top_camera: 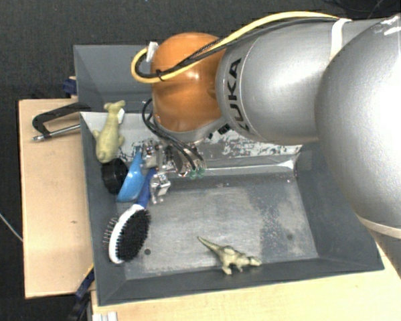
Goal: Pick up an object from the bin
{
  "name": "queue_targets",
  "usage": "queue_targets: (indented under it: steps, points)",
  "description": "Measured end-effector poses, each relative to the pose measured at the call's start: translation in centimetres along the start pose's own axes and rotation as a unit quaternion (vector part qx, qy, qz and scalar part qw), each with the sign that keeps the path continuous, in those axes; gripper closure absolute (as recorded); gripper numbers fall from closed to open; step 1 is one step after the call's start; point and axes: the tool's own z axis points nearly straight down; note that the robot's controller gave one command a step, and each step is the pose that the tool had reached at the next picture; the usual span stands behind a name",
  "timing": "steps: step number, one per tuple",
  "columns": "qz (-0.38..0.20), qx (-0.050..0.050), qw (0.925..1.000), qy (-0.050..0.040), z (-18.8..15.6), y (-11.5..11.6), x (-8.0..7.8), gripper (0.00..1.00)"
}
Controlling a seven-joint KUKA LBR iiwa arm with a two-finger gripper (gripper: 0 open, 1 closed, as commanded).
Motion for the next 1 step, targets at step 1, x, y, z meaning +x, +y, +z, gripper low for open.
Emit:
queue_targets:
  steps: [1]
  points:
    - [-0.225, -0.001, 0.9743, -0.0004, -8.22, -0.74, 1.97, 1.00]
